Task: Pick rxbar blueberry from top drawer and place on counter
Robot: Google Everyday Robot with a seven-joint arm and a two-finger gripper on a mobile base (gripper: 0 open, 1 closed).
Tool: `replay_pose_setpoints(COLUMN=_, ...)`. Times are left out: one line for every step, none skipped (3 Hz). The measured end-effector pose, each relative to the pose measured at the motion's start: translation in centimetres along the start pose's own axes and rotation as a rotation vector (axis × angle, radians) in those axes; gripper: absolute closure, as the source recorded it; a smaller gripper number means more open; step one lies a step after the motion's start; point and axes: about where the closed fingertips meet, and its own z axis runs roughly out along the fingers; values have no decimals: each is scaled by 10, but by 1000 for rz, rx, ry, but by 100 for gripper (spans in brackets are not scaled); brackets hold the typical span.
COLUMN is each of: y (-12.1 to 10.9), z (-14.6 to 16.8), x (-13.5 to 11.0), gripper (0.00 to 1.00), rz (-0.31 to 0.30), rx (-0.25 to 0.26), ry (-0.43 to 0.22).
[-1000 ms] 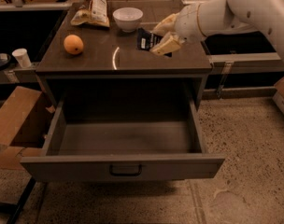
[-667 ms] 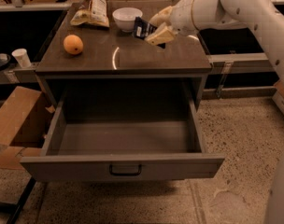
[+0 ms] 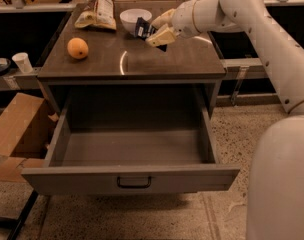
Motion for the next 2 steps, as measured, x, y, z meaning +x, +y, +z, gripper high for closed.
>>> replay_pose_setpoints(y=9, z=24, x=10, gripper=81, rz=18, rx=-72, ry=4)
replay_pose_setpoints(y=15, z=42, x=17, gripper=58, rz=26, rx=-120, ry=5)
